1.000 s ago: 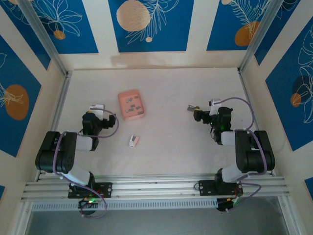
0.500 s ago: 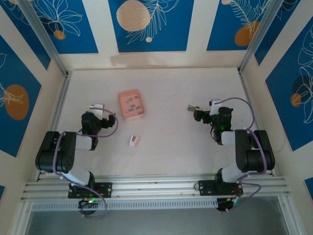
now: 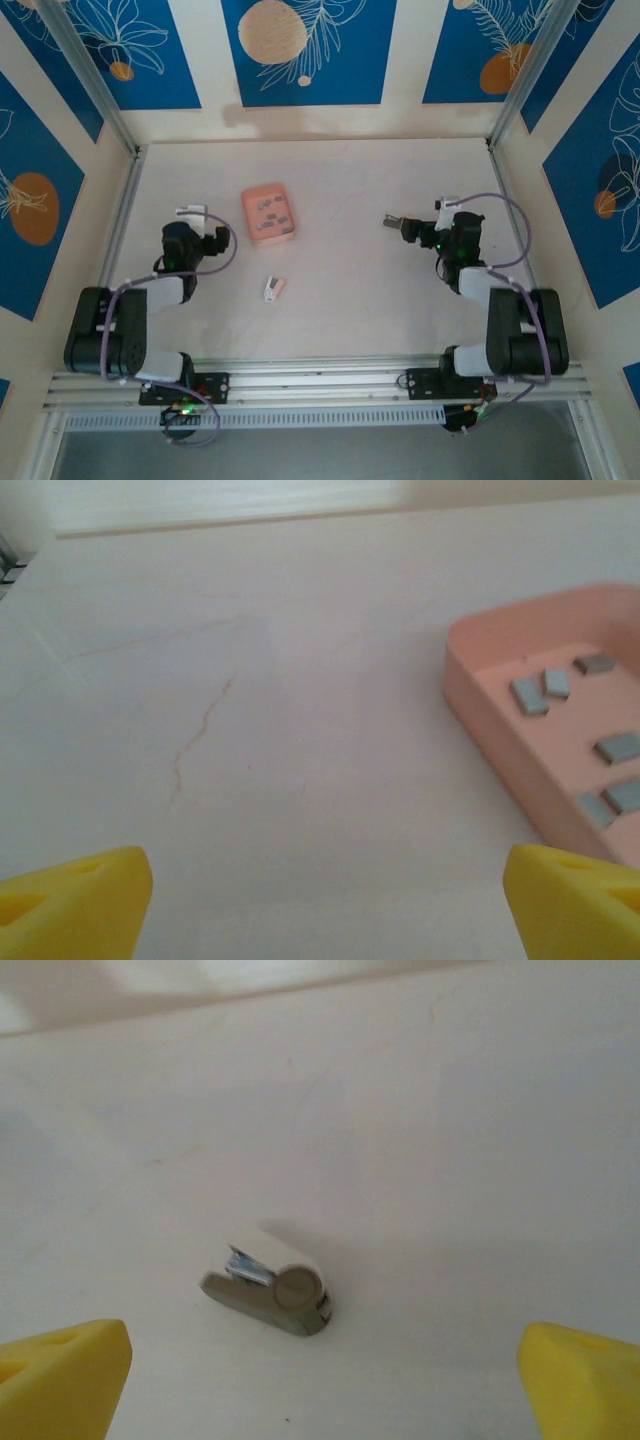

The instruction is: Load the staples into the stapler

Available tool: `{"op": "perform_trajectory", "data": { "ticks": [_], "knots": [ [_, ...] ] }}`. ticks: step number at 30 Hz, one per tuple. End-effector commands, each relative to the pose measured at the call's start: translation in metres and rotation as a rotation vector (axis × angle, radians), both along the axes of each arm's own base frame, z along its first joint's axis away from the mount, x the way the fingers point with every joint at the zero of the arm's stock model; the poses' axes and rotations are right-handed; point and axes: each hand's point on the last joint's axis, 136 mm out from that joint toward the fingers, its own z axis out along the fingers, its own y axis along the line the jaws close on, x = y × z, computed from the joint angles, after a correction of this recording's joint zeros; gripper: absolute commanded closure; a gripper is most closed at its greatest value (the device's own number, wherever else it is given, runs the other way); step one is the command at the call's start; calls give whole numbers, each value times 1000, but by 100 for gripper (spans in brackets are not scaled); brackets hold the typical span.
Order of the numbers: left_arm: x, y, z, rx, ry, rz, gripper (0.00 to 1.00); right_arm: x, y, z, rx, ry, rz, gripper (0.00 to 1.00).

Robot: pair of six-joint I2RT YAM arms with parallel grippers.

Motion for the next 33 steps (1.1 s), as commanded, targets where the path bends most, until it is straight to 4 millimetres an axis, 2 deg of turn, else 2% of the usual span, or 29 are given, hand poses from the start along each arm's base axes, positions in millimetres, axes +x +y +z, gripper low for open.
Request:
{"op": "perform_trajectory", "data": {
  "ticks": [1, 4, 7, 10, 14, 18, 20, 22, 25, 33],
  "knots": [
    [-9, -13, 36, -135, 64, -18, 13, -17, 6, 34, 28, 78, -14, 1],
    [-24, -38, 61, -214, 157, -75, 15, -37, 21, 57, 83, 115, 21, 1],
    [-43, -56, 62, -205, 307, -122, 15, -52, 43, 61, 162, 148, 67, 1],
    [-67, -71, 48, -158, 489, -168, 18, -65, 71, 54, 248, 198, 81, 1],
    [-102, -99, 31, -147, 659, -213, 20, -84, 120, 33, 372, 275, 98, 1],
    [-132, -128, 6, -137, 778, -248, 20, -101, 160, 8, 345, 271, 126, 1],
    [-142, -133, -10, -117, 836, -243, 21, -106, 173, 1, 320, 283, 151, 1],
    [-151, -138, -25, -100, 894, -251, 22, -110, 181, -5, 290, 310, 162, 1],
    [-157, -143, -38, -60, 955, -257, 22, -112, 181, -13, 281, 359, 118, 1],
    [-157, -160, -60, -24, 1022, -275, 20, -119, 191, -22, 298, 404, 173, 1]
  ]
}}
